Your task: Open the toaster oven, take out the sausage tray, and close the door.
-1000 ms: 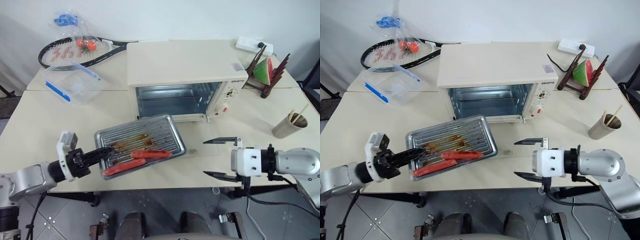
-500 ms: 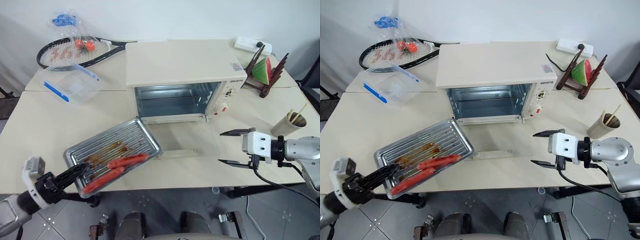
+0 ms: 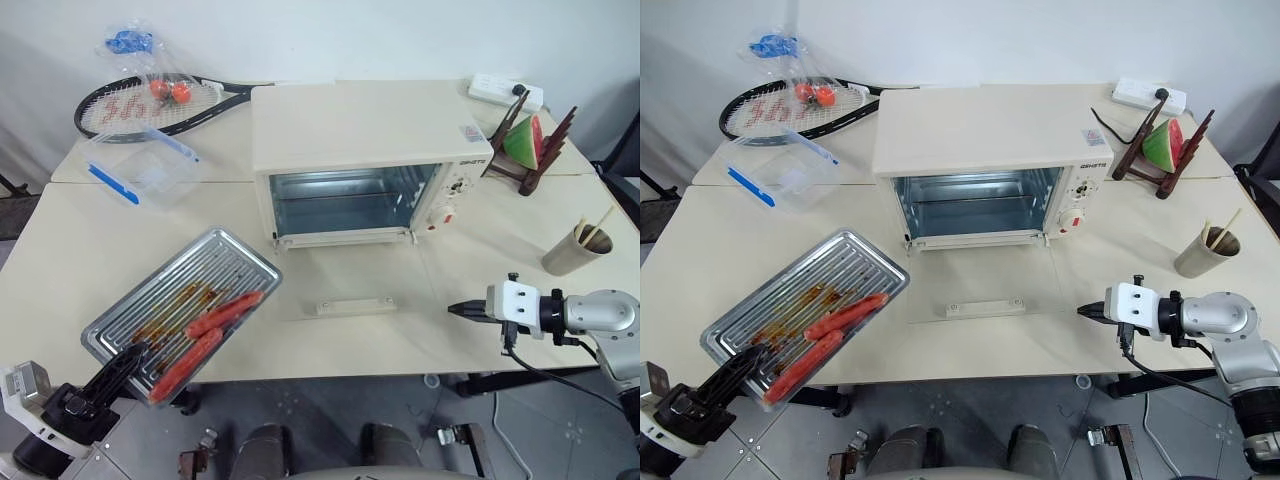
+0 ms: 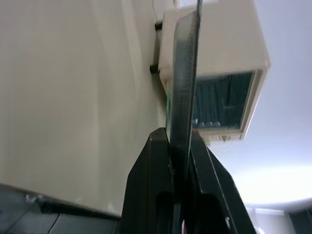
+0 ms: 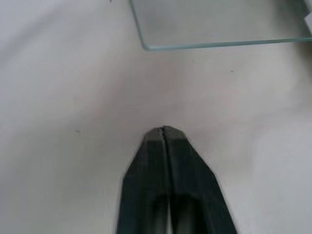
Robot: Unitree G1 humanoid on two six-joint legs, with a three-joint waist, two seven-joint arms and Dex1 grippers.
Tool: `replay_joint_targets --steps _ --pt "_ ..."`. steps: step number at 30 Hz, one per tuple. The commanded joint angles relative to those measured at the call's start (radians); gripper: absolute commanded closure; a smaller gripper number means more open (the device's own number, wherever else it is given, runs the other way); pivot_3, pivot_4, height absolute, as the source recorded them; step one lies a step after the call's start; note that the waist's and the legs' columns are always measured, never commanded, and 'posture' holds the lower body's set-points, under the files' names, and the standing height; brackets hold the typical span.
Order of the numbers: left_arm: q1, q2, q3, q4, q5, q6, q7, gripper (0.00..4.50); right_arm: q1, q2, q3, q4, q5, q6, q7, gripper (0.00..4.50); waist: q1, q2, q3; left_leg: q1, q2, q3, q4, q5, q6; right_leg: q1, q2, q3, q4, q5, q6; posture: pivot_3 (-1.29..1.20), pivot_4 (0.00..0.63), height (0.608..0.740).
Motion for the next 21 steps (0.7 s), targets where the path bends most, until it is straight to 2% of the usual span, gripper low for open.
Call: replay_joint_targets --steps 1,9,21 --pt "0.013 -0.052 0.016 -0.046 -0.015 -0.049 0.047 4.50 0.008 0.032 0.004 -0.012 0.040 0.009 0.028 4.47 0.000 0.000 0.000 0.000 0.001 0.000 0.000 0.000 0.000 0.000 0.000 0.000 0.000 0.000 0.000 0.00 0.150 0.740" --pt "0.001 -0.093 0.030 -0.047 -0.015 -0.075 0.107 4.50 -0.039 0.102 -0.021 -0.146 0.142 0.158 0.002 4.47 0.001 0.001 0.001 0.000 0.001 0.000 0.001 -0.001 0.000 -0.001 0.001 0.000 0.000 0.000 0.000 0.00 0.150 0.740" --pt "-0.032 -0.114 -0.003 -0.047 -0.015 -0.074 0.160 4.50 -0.152 0.122 -0.063 -0.322 0.248 0.384 -0.064 4.47 0.003 0.001 0.001 -0.001 0.001 0.000 0.001 -0.002 0.000 -0.001 0.001 0.000 0.000 0.000 0.000 0.00 0.150 0.740"
